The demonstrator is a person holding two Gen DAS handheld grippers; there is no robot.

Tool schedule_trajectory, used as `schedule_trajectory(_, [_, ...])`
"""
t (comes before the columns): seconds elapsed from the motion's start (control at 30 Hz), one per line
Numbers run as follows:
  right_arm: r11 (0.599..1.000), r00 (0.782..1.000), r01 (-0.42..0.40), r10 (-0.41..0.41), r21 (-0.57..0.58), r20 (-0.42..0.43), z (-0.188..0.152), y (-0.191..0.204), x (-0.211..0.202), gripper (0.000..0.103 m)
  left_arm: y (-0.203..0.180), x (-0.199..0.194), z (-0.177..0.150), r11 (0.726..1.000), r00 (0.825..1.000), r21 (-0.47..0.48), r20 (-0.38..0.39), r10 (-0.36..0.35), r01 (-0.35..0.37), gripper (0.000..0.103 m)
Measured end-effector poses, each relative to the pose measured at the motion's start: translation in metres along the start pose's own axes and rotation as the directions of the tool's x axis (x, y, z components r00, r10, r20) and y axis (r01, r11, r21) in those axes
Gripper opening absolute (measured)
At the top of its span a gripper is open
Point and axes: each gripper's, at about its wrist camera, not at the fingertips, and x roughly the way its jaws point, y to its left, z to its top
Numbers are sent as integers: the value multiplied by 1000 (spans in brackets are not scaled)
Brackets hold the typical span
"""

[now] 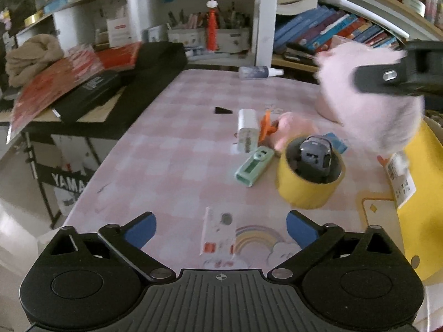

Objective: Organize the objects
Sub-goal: 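Grasp the pink plush pig with the right tool while the left tool grasps the white card, then carry the plush pig and the card toward the yellow cardboard box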

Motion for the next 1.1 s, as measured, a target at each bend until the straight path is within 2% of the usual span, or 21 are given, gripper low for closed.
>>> schedule_trajectory(0.07, [999, 999, 43, -43, 27, 18, 2, -11, -5, 59, -5, 9, 2, 1000, 1000, 11, -8, -6, 6, 94])
schedule_trajectory(0.2, [995, 996, 83, -83, 64, 9, -4, -27, -5, 59, -10, 23, 4, 1000, 999, 27, -34, -4, 5, 78])
schedule_trajectory(0.37, [995, 996, 89, -89, 53, 2, -8, -29, -8, 59, -10, 40, 4, 1000, 996, 22, -89, 12, -10, 58])
schedule_trajectory(0.43, [995, 996, 88, -88, 47, 5, -8, -29, -9, 59, -6, 46, 4, 1000, 993, 8, -114, 23, -23, 45])
schedule_trajectory(0.47, [995, 996, 87, -87, 45, 5, -7, -30, -8, 59, -3, 48, 3, 1000, 992, -5, -123, 28, -28, 43])
schedule_trajectory(0.53, [995, 996, 86, -86, 44, 2, -8, -29, -8, 59, 2, 46, 2, 999, 993, -18, -113, 33, -35, 33])
schedule_trajectory(0.6, [995, 996, 85, -84, 45, -4, -9, -29, -8, 59, 5, 45, 2, 999, 992, -36, -120, 32, -36, 28])
schedule_trajectory(0.77, [996, 996, 84, -83, 37, -10, -10, -20, -9, 59, 13, 39, 3, 997, 991, -74, -130, -21, 11, 28])
schedule_trajectory(0.97, [997, 997, 79, -79, -7, -8, -16, -9, -19, 60, 18, 0, 11, 993, 996, -76, -14, -86, 85, 28])
schedule_trajectory(1.1, [996, 996, 86, -87, -34, -24, -27, -3, -29, 60, 17, -27, 12, 991, 991, -49, 47, -126, 128, 28])
